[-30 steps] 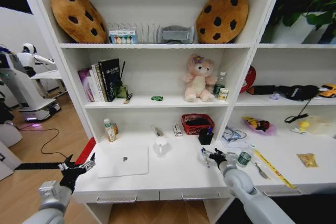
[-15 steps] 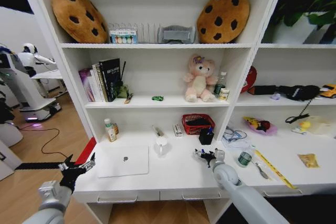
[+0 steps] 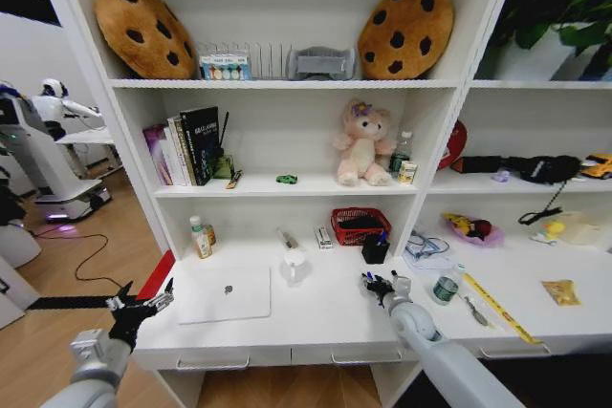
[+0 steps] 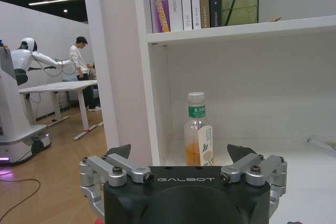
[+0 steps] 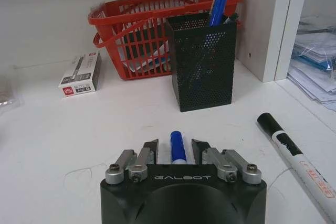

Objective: Organize the objects on the table.

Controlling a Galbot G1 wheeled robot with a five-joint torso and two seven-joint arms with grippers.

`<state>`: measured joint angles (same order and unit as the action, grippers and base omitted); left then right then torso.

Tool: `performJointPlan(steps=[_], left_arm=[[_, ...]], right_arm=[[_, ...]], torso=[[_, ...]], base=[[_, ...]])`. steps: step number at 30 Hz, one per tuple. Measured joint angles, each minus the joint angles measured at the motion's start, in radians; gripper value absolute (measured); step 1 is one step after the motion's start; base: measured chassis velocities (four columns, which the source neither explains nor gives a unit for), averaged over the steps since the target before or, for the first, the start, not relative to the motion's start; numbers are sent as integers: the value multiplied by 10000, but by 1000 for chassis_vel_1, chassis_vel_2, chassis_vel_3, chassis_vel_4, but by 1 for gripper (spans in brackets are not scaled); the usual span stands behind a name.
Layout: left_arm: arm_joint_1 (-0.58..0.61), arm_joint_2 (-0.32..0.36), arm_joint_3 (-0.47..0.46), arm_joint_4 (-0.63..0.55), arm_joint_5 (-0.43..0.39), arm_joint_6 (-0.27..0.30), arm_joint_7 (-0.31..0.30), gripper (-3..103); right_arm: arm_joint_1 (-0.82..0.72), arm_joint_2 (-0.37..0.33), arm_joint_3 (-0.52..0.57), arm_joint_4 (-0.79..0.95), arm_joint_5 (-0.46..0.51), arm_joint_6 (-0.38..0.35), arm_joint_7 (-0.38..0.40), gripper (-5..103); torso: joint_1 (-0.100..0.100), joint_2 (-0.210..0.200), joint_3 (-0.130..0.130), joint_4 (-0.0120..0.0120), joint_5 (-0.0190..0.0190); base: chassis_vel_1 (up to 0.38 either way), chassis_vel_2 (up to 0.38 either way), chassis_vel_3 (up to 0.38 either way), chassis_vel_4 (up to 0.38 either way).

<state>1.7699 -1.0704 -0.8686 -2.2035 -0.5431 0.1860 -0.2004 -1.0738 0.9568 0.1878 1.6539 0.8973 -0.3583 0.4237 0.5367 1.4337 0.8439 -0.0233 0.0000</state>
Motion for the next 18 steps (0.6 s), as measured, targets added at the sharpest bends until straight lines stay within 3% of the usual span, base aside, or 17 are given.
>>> performJointPlan(steps=[1, 3, 5, 8, 12, 14, 15, 17, 18], left_arm=[[0, 0, 0, 0, 0, 0, 0, 100], [0, 0, 0, 0, 0, 0, 0, 100], [0, 0, 0, 0, 0, 0, 0, 100], [0, 0, 0, 0, 0, 0, 0, 100], [0, 0, 0, 0, 0, 0, 0, 100], [0, 0, 0, 0, 0, 0, 0, 100], [0, 0, 0, 0, 0, 0, 0, 100], [0, 0, 0, 0, 0, 0, 0, 100], [0, 0, 0, 0, 0, 0, 0, 100]], right_arm=[[5, -2, 6, -2, 10, -6, -3, 38], [15, -17, 27, -2, 68, -34, -19, 22], [15, -18, 47, 0, 54, -31, -29, 22], [-27, -43, 199, 116, -204, 7, -111, 12], [-143, -179, 444, 456, -303, 35, -148, 11], [-269, -245, 618, 574, -1415, 760, -683, 11], [-269, -245, 618, 574, -1415, 760, -683, 11], [-407, -346, 765, 823, -2448, 1838, -1637, 11], [-407, -346, 765, 823, -2448, 1838, -1637, 11]], torso=[[0, 0, 0, 0, 0], [1, 0, 1, 1, 1], [0, 0, 2, 1, 3], [1, -2, 3, 1, 7], [0, -1, 3, 1, 3], [1, -1, 3, 0, 1], [1, -1, 3, 0, 1], [1, -1, 3, -1, 2], [1, -1, 3, -1, 2]], base=[[0, 0, 0, 0], [0, 0, 0, 0], [0, 0, 0, 0], [0, 0, 0, 0], [0, 0, 0, 0], [0, 0, 0, 0], [0, 0, 0, 0], [0, 0, 0, 0], [0, 0, 0, 0]])
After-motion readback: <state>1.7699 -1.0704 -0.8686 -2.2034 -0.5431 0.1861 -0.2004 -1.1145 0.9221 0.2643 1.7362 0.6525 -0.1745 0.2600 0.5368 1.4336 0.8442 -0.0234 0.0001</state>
